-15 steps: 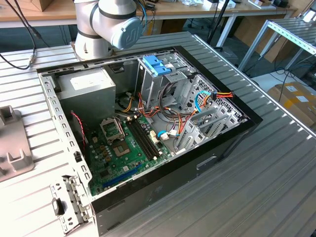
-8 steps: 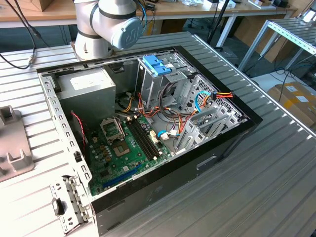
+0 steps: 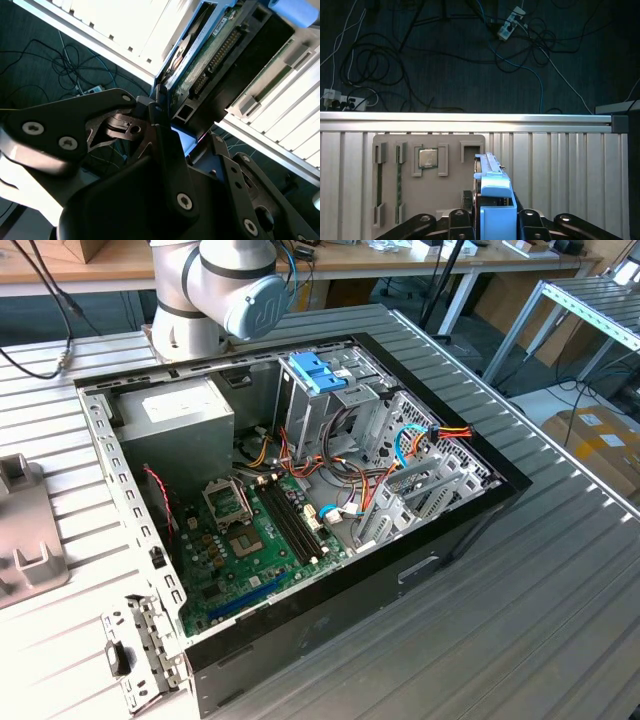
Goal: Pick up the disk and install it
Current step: 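Pick up the disk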
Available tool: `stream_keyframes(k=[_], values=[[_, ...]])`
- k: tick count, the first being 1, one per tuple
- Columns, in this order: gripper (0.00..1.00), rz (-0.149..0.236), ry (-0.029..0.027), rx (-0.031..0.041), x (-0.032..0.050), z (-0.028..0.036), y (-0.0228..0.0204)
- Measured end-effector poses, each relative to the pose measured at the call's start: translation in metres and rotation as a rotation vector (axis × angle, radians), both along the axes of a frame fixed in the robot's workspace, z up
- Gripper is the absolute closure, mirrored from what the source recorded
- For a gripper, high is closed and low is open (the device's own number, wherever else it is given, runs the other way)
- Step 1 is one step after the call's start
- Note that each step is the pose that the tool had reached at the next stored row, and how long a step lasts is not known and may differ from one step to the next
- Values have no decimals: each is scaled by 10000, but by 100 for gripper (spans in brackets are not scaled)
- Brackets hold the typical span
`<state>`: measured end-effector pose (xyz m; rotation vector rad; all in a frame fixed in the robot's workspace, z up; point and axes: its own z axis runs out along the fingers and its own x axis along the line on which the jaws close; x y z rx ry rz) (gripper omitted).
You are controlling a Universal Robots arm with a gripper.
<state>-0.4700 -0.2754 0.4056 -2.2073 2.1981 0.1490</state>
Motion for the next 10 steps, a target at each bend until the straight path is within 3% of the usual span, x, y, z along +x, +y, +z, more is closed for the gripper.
stream_keyframes(k=[10], values=[[63, 0, 1, 6, 0, 31, 0]])
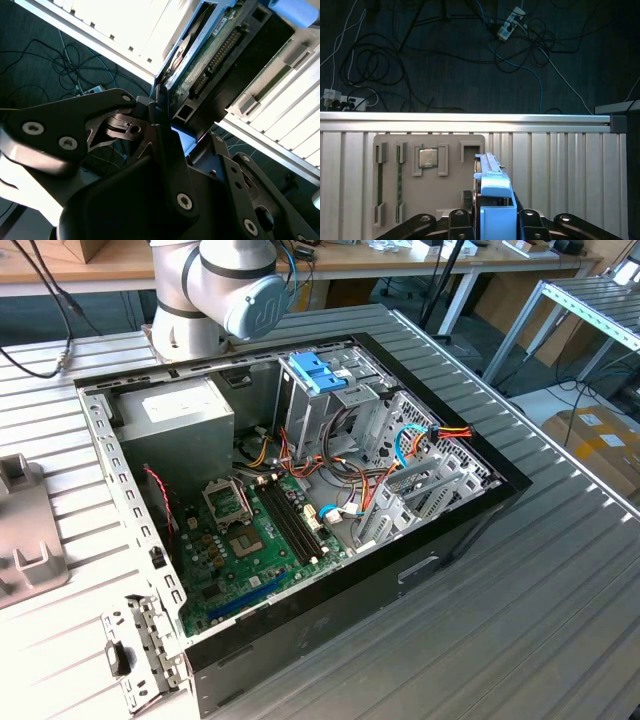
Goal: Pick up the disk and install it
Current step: 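Pick up the disk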
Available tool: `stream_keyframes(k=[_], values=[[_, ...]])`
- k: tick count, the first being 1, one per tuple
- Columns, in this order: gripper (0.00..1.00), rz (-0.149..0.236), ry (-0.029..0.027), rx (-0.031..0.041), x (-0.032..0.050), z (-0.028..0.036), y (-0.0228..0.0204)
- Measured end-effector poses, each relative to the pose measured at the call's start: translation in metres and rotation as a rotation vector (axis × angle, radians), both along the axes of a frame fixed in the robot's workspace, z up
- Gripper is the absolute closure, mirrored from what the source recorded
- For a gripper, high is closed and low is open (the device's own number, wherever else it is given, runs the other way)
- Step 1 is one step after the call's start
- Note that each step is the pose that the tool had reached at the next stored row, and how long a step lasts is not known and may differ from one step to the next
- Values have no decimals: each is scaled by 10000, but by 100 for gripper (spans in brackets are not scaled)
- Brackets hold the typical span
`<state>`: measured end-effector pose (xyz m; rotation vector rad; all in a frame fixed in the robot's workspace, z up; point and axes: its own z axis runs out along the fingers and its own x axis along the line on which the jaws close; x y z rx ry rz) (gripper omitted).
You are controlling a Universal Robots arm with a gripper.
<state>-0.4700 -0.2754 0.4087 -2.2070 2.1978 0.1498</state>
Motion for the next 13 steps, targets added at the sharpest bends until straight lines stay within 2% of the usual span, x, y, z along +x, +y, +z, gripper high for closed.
stream_keyframes(k=[13], values=[[63, 0, 1, 2, 0, 58, 0]])
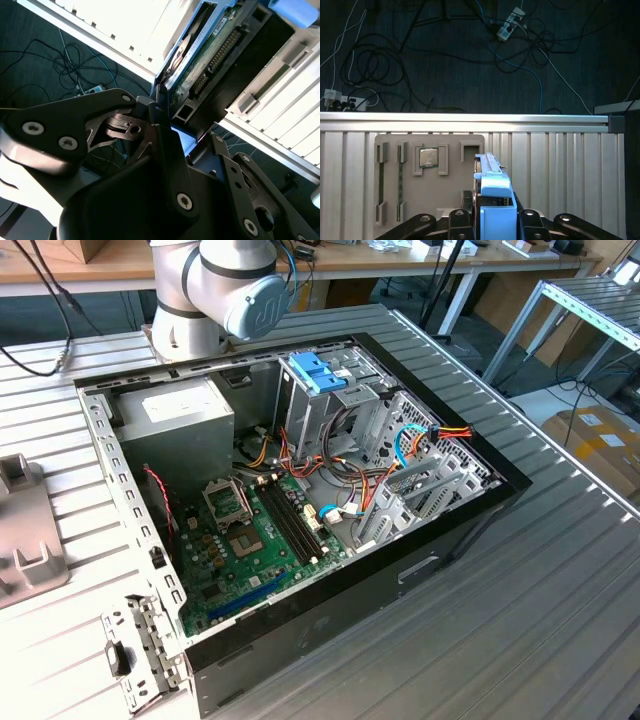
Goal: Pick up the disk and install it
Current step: 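Pick up the disk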
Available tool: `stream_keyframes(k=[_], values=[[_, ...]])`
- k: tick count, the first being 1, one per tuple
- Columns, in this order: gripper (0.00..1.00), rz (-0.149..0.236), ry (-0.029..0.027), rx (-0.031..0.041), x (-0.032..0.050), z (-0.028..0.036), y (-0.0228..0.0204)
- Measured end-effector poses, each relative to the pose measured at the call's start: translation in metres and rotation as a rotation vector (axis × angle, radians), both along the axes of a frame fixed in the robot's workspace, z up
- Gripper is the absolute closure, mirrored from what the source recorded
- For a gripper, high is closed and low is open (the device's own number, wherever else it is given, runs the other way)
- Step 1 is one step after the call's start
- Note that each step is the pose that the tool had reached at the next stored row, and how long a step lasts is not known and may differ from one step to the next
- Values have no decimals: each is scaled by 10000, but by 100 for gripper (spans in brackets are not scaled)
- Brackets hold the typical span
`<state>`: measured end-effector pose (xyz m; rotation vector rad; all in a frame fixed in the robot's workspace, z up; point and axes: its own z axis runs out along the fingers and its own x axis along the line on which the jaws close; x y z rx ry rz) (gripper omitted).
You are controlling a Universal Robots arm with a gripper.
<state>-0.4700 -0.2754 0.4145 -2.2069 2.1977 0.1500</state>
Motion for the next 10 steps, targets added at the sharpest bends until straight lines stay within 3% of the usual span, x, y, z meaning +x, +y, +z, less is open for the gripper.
stream_keyframes(k=[8, 9, 10], values=[[63, 0, -2, 0, 0, 68, 0], [63, 1, -2, -32, 1, 71, 0], [63, 1, 3, -163, 1, 74, 0]])
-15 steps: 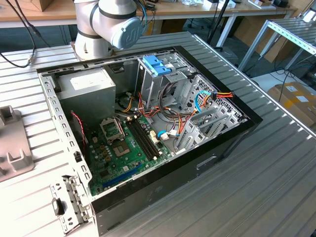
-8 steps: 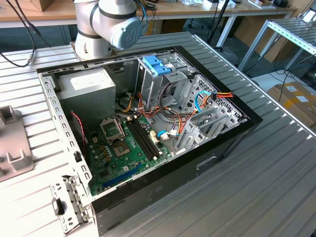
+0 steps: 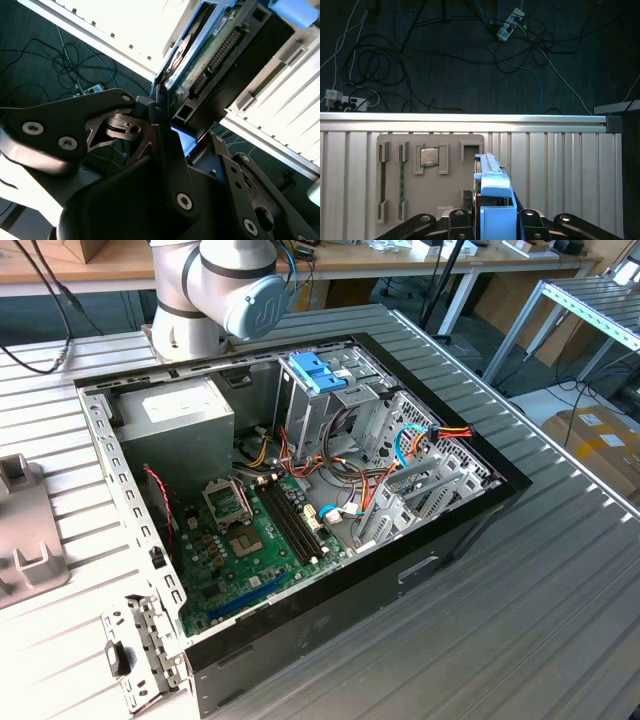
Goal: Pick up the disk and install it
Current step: 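Pick up the disk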
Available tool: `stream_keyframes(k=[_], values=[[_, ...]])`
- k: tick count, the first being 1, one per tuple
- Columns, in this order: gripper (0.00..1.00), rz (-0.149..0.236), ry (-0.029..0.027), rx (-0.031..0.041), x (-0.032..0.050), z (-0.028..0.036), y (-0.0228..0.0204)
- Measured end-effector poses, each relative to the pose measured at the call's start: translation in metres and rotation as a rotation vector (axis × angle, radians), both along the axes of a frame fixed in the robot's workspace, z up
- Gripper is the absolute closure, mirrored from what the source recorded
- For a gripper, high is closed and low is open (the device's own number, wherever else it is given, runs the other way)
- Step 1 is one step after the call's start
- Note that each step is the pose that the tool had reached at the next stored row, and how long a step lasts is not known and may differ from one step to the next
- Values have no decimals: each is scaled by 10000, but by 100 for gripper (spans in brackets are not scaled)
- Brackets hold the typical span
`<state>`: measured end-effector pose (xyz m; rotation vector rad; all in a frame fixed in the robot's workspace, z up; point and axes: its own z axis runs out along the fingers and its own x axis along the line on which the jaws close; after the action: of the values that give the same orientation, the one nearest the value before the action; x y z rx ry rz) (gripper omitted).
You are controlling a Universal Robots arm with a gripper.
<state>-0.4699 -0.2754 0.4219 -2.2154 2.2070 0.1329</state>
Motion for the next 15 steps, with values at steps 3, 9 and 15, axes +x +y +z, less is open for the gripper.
stream_keyframes(k=[3, 9, 15], values=[[63, -1, 0, -551, -1, 0, 0], [63, 0, 0, -289, 0, 353, -15], [63, 0, -1, -252, -1, 489, -15]])
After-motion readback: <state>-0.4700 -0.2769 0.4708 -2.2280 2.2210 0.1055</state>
